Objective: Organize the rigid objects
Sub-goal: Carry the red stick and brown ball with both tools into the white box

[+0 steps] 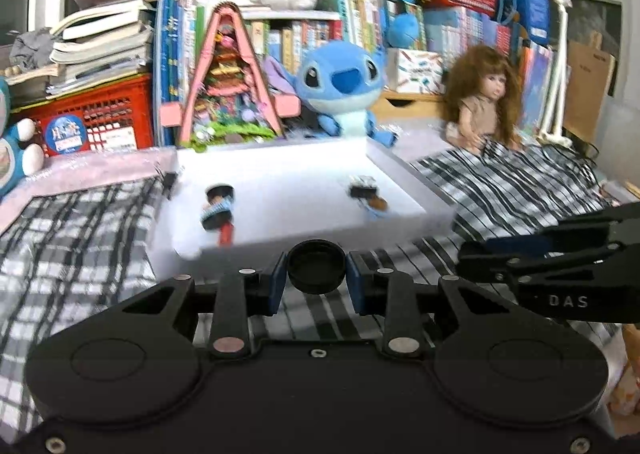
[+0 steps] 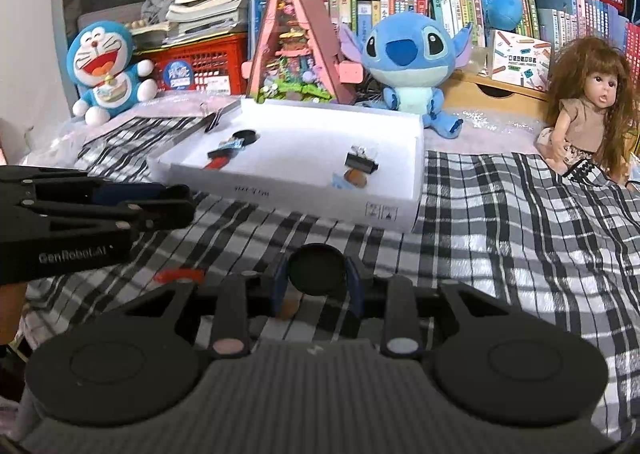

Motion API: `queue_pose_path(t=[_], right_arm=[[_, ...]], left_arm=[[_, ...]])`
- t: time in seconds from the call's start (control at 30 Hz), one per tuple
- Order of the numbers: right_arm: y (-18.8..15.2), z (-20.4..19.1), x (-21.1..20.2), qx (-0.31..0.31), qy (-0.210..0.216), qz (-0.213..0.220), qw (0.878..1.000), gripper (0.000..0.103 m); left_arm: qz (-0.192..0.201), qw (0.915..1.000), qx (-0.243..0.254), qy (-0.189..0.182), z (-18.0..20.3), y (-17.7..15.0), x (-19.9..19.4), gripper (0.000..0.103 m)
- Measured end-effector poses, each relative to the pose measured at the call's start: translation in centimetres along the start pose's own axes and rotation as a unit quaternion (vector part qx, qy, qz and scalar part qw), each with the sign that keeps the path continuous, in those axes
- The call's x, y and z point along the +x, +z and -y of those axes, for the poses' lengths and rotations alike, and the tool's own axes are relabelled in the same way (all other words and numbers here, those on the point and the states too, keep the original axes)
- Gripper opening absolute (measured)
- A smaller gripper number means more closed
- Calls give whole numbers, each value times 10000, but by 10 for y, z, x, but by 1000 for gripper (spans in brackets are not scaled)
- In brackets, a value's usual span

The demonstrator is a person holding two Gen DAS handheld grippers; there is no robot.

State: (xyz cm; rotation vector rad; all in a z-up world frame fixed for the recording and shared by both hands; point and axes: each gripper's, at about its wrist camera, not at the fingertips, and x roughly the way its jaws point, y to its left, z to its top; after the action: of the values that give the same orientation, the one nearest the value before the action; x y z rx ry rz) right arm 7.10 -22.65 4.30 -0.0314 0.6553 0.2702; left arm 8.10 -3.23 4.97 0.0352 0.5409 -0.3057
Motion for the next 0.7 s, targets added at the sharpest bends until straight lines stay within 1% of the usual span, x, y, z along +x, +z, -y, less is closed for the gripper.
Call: queue_pose_path(t=[0.17, 0.27, 0.4, 0.7], right_arm=[[23, 10, 12, 169, -41, -15, 9998, 37], [38, 18, 21, 330, -63, -32, 9994, 37], [59, 32, 35, 613, -63, -73, 9981, 37], [99, 56, 72, 1058, -227, -173, 9940, 37]], left_arm=[[51, 9997, -188, 113, -19, 27, 15, 30], [8, 9992, -377, 135, -32, 44, 28, 30], [-89, 9986, -488, 170, -47, 62, 48, 30], [-273, 9957, -777, 427, -72, 88, 104, 30]])
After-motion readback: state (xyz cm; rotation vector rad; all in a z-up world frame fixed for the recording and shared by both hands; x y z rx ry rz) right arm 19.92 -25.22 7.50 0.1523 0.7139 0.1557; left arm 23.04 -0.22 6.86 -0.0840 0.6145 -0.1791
